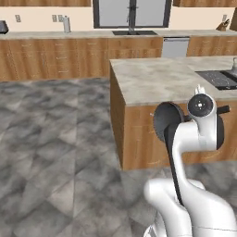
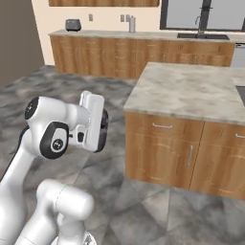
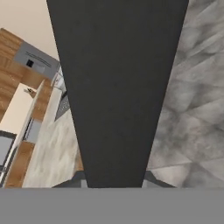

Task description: Pick the pan from the cabinet and place it on the stove. Then turn on the stove burner for the pan.

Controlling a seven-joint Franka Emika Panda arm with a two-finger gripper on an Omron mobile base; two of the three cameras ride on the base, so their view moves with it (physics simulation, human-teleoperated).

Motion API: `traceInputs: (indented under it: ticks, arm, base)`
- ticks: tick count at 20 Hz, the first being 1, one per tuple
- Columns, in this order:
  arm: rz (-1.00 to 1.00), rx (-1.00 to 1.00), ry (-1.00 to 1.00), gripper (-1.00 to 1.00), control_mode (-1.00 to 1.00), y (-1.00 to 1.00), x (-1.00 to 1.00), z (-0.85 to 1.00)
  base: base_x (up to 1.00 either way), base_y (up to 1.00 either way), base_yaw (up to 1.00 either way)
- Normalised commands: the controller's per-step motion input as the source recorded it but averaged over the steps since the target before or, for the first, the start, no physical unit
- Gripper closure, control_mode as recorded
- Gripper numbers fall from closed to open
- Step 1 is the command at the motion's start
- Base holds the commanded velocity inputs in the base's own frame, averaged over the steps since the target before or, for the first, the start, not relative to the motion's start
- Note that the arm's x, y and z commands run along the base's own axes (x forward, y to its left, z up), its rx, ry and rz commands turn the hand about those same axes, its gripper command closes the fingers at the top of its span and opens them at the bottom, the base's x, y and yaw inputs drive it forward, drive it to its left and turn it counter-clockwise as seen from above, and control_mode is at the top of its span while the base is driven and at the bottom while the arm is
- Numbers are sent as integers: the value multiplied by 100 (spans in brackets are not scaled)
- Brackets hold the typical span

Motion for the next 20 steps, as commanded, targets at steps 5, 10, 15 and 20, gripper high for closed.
traceInputs:
  ticks: [5, 10, 15, 20]
  arm:
    - [0, 0, 0, 100, 100, 0, 0, 0]
    - [0, 0, 0, 100, 100, 0, 0, 0]
    - [0, 0, 0, 100, 100, 0, 0, 0]
    - [0, 0, 0, 100, 100, 0, 0, 0]
  base:
    - [43, -85, -6]
    - [53, -83, -4]
    - [57, -80, -2]
    - [61, -76, 0]
